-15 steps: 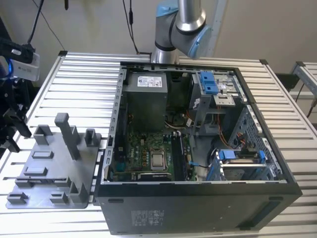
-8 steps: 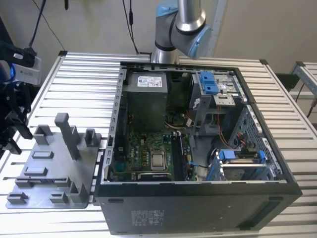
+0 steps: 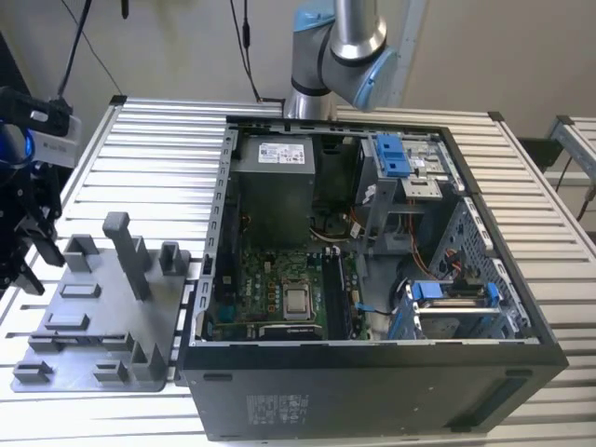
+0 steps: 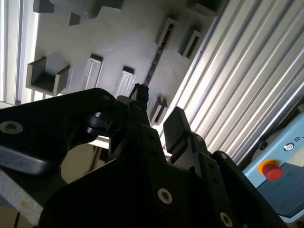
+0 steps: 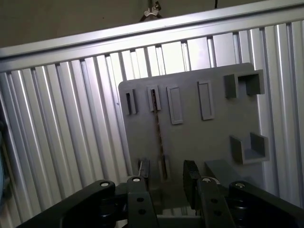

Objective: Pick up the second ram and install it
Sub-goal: 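Pick up the second ram and move it above second insertion slot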

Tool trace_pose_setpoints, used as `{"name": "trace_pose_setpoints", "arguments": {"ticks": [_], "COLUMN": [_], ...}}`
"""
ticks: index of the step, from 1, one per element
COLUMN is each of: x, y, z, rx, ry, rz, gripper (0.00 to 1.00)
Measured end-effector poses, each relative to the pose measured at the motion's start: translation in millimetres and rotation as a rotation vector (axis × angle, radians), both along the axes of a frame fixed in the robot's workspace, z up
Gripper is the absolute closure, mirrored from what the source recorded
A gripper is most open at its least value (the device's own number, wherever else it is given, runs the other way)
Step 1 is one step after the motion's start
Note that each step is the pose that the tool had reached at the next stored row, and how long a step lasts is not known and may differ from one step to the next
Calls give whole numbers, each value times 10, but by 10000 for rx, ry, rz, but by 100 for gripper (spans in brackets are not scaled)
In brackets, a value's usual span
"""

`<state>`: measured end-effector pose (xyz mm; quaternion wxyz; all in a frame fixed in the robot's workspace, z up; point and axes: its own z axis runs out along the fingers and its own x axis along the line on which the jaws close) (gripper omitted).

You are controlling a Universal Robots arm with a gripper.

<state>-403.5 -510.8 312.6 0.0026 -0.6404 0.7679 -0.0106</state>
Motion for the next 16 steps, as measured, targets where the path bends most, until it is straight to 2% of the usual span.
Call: {"name": "trace_pose_setpoints", "arguments": {"ticks": [16], "x": [0], "y": [9], "z": [-122], "rx": [6], "ry": [-5], "rz": [0], "gripper": [58]}}
